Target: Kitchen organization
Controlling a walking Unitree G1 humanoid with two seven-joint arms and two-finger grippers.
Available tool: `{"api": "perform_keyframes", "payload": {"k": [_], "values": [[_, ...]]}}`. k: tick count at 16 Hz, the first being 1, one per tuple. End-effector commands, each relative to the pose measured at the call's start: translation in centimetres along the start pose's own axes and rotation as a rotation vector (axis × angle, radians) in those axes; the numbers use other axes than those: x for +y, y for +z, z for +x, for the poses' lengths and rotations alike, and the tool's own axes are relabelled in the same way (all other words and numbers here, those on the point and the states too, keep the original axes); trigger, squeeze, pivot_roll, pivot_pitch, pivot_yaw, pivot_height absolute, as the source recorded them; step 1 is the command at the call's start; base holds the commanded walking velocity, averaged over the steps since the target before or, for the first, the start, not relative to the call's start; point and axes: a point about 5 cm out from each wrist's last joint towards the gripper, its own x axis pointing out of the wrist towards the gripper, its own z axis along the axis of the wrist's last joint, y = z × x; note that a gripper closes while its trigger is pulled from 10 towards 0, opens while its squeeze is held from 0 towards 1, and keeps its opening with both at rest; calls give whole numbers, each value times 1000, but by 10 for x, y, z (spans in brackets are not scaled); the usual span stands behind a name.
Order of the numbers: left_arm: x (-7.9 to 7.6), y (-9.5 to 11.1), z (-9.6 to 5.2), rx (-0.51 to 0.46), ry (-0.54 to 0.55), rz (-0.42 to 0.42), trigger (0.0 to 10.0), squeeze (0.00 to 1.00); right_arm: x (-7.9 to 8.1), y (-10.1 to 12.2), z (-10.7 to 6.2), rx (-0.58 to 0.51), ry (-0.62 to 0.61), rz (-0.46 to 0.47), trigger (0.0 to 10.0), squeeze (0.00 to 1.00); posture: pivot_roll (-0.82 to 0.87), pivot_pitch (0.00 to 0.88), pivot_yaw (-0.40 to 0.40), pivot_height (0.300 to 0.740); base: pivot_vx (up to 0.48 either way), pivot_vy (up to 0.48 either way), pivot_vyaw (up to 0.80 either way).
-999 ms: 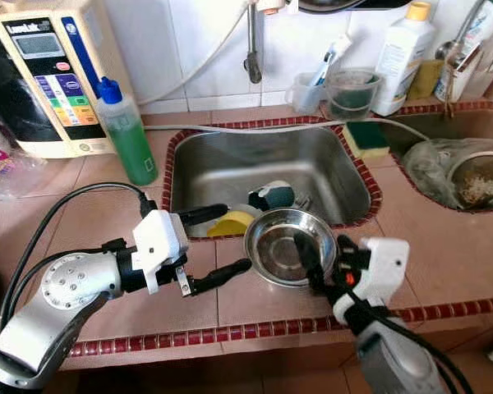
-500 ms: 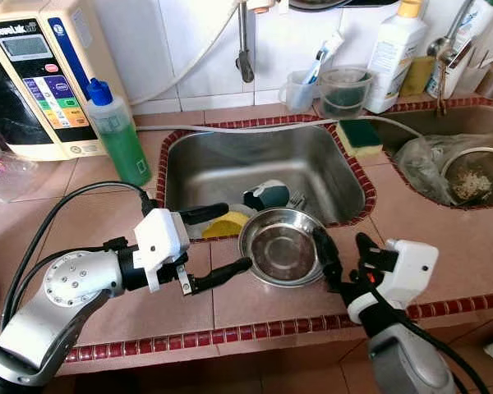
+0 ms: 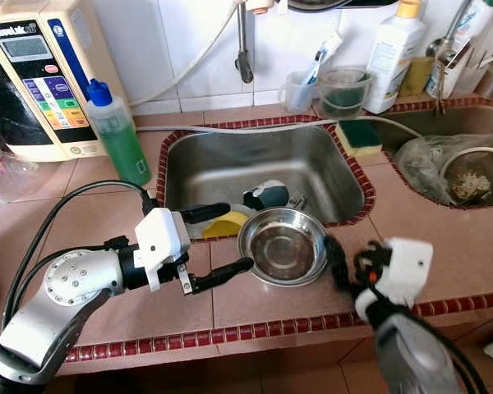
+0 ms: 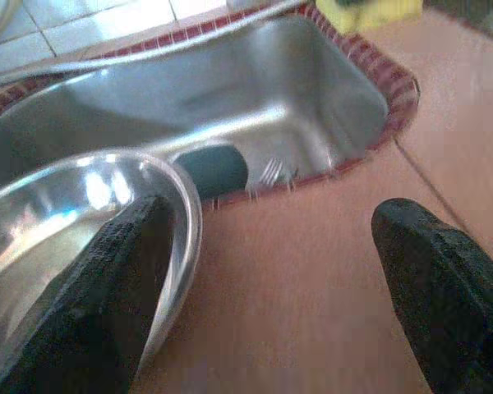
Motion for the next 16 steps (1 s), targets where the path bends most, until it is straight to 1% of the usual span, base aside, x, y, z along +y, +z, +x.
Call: {"api": "perform_keyframes", "payload": {"k": [1, 3, 4, 7, 9, 11, 13, 16], "values": [[3, 0, -1, 7, 9, 11, 10000, 0, -2, 3, 4, -8, -6, -17, 10000, 0, -232, 98, 65, 740, 0, 0, 0], [2, 1, 0, 5, 10, 12, 10000, 0, -3, 8, 11, -26, 7, -32, 10000, 0, -227, 92, 64, 740, 0, 0, 0], [2, 1, 0, 4, 9, 11, 10000, 0, -5, 13, 18, -38, 15, -40, 10000, 0, -227, 89, 64, 740, 0, 0, 0], [2, 2, 0, 2, 8, 20, 10000, 0, -10, 24, 28, -25, 54, -10, 10000, 0, -221, 86, 58, 740, 0, 0, 0], [2, 1, 0, 2, 12, 22, 10000, 0, -12, 23, 30, -4, 73, 11, 10000, 0, -221, 82, 56, 740, 0, 0, 0], [1, 2, 1, -1, 11, 21, 10000, 0, -13, 21, 33, 28, 98, -8, 10000, 0, -221, 79, 52, 740, 0, 0, 0], [1, 1, 1, -1, 10, 23, 10000, 0, -12, 18, 34, 76, 136, 12, 10000, 0, -222, 80, 50, 740, 0, 0, 0], [0, 1, 1, -3, 12, 20, 10000, 0, -11, 19, 36, 94, 174, 4, 10000, 0, -222, 83, 46, 740, 0, 0, 0]]}}
